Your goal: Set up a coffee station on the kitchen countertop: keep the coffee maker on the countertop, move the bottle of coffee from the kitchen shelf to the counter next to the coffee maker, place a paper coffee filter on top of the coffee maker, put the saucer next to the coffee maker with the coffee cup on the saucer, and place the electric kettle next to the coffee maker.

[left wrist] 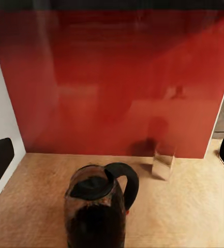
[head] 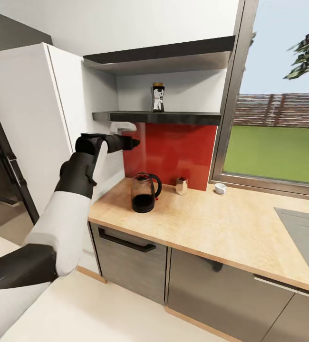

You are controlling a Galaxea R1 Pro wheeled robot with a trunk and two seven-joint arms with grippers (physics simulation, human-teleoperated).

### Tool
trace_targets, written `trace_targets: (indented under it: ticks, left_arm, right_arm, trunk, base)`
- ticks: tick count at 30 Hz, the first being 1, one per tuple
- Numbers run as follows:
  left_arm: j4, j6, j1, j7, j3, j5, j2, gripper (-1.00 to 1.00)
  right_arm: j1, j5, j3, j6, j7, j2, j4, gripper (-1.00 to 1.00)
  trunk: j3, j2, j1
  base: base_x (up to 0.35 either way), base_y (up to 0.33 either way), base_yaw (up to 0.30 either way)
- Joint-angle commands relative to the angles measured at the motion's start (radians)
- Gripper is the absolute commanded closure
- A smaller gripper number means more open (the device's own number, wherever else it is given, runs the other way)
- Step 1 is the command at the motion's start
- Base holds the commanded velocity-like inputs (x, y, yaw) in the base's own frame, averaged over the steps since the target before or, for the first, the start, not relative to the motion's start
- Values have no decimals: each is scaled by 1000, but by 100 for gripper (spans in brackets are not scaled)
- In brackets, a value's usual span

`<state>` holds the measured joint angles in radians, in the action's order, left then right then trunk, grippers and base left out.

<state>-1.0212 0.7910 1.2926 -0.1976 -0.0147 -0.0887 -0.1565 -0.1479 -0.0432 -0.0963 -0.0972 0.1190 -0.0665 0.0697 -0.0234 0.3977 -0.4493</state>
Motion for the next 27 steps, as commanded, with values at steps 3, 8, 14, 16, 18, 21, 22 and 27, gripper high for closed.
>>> trace_targets:
  ticks: [3, 8, 14, 16, 18, 21, 22, 27]
  left_arm:
    - [73, 34, 105, -7, 3, -10, -9, -100]
    - [202, 53, 273, 23, 4, -11, -18, -100]
    - [312, 47, 423, 80, 10, 6, -17, -100]
    - [287, 45, 417, 95, 8, 7, -17, -100]
    - [272, 44, 415, 114, 8, 8, -16, -100]
    - [261, 43, 413, 135, 9, 9, -14, -100]
    - [261, 42, 413, 136, 10, 9, -14, -100]
    - [262, 37, 412, 152, 7, 5, -14, -100]
  right_arm:
    - [-1, -4, -6, -5, -1, 0, -1, -100]
    - [-1, -4, -3, -6, -7, -1, -2, -100]
    - [-1, -5, -6, -6, -31, 0, -2, -100]
    - [-1, -6, -10, -6, -31, 3, -1, -100]
    - [-1, -7, -10, -5, -30, 4, -2, -100]
    - [-1, -7, -10, -4, -31, 5, -2, -100]
    - [-1, -7, -10, -4, -31, 5, -2, -100]
    - [-1, -7, -8, -4, -32, 4, -2, -100]
  trunk:
    - [-3, 2, -1]
    - [-3, 2, -1]
    - [-3, 2, -1]
    - [-3, 2, -1]
    - [-3, 2, -1]
    - [-3, 2, -1]
    - [-3, 2, -1]
    - [-3, 2, -1]
  base:
    - [0, 0, 0]
    - [0, 0, 0]
    - [0, 0, 0]
    - [0, 0, 0]
    - [0, 0, 0]
    - [87, 0, -138]
    - [172, 0, -237]
    - [212, 0, -259]
